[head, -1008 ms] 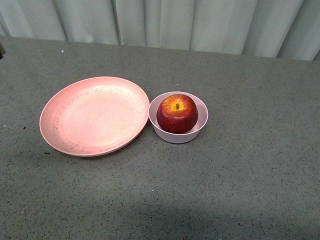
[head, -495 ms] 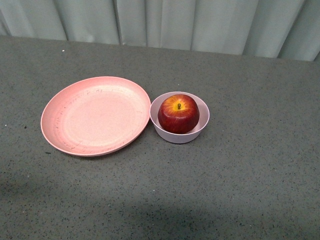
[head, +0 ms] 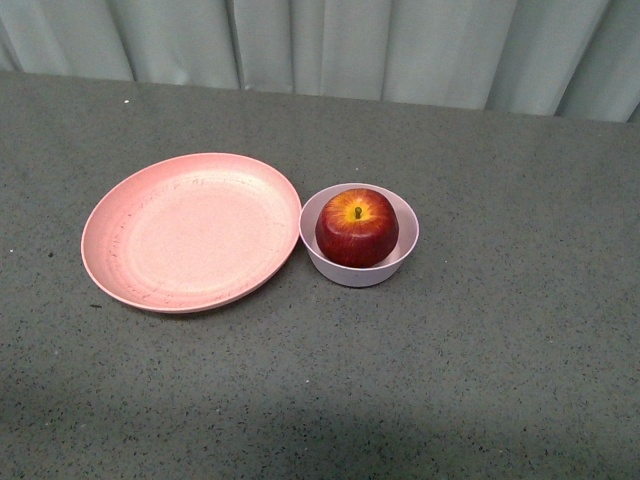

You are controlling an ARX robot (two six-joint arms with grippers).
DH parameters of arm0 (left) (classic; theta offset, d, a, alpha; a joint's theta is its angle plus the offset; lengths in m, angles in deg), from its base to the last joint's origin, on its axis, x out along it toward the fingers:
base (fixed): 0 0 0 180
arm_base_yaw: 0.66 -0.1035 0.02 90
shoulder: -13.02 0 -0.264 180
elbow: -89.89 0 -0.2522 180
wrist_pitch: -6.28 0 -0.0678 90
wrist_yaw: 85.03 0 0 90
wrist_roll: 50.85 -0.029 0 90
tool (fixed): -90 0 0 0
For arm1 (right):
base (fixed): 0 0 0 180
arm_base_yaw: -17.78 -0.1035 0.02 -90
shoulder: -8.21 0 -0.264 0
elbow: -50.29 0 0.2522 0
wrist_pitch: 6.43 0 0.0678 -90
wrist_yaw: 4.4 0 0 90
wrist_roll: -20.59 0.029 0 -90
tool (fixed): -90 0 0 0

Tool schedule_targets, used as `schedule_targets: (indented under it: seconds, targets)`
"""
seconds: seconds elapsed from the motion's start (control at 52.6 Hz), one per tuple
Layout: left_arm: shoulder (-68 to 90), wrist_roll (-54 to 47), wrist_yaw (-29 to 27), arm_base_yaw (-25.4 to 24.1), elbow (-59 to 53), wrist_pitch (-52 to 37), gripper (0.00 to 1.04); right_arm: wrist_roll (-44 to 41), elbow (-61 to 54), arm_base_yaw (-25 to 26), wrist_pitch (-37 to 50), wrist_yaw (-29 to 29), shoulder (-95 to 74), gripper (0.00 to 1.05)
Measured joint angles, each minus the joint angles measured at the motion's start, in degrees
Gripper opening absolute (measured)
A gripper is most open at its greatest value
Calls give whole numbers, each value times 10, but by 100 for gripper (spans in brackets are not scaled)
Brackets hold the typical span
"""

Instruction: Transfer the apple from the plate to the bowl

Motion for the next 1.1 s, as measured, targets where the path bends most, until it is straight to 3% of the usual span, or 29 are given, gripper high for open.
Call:
schedule_targets:
  seconds: [0.951,1.027,1.104]
  targets:
    - [-216,0,0,0,0,211,4,0,0,0,0,0,0,95]
    - [-271,0,0,0,0,285,4,0,0,0,0,0,0,95]
    - [-304,0,0,0,0,303,4,0,0,0,0,0,0,95]
